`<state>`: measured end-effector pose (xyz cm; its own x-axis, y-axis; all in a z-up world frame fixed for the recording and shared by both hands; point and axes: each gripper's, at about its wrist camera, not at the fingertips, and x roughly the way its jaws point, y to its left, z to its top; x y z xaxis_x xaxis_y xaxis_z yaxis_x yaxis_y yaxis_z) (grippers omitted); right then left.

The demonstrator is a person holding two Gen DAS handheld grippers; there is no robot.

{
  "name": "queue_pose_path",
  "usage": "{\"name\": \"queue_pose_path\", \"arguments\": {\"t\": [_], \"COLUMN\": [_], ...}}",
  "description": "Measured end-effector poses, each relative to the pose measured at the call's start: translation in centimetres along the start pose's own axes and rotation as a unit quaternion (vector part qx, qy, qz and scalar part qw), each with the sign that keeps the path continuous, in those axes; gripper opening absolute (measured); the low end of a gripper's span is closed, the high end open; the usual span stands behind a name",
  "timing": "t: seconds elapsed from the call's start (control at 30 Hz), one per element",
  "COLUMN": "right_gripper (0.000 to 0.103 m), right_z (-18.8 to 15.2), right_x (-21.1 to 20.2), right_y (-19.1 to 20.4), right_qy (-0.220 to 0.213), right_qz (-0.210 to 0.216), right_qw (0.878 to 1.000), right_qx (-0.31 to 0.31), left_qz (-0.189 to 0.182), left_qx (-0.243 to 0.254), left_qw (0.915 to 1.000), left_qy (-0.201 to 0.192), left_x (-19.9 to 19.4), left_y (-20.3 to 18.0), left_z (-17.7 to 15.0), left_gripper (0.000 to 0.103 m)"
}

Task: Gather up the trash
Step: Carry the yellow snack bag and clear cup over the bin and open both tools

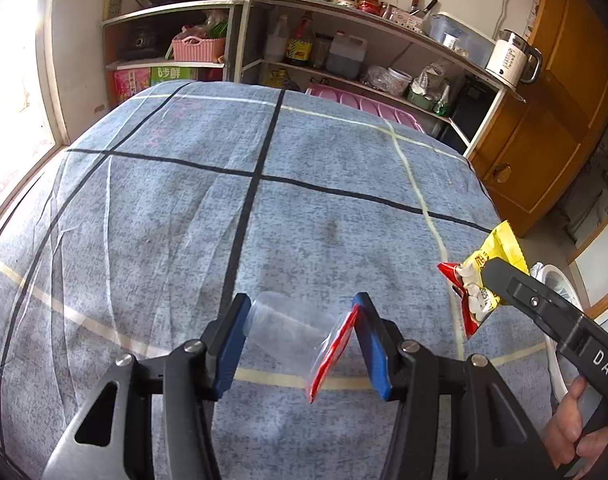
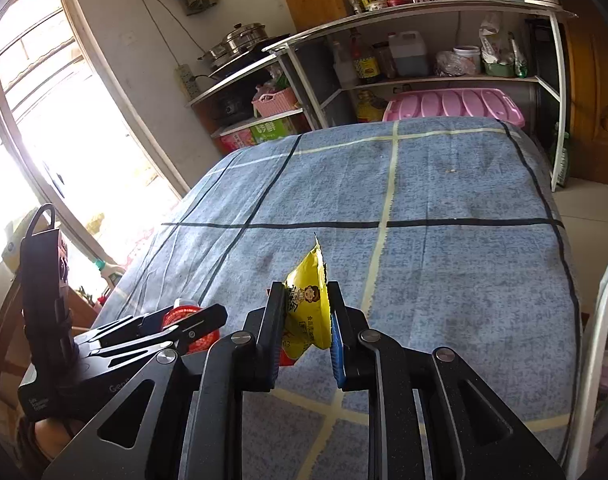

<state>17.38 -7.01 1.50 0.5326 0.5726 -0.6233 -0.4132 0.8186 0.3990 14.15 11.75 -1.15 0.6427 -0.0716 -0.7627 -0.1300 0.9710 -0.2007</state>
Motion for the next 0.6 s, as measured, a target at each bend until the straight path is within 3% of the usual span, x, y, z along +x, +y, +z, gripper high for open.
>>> {"name": "queue_pose_path", "arguments": {"t": [0.3, 0.6], "right_gripper": [0.020, 0.021], "right_z": [0.0, -1.0], "right_x": [-6.7, -13.2], "right_y": [-4.0, -8.6], "right_qy": [-0.050, -0.090], "right_qz": [-0.028, -0.068], "right_qw": [0.998, 0.992], "right_qx": [0.030, 0.060], "left_qz": [-0.034, -0.068], "left_qx": [0.064, 0.124], "left_qw": [0.9972, 0.9891], "left_qy": [-0.021, -0.041], "left_x": [-2.7, -4.6], "left_y": [-6.9, -14.7], "left_z": [0.0, -0.3], "left_gripper": [0.055, 0.055]}}
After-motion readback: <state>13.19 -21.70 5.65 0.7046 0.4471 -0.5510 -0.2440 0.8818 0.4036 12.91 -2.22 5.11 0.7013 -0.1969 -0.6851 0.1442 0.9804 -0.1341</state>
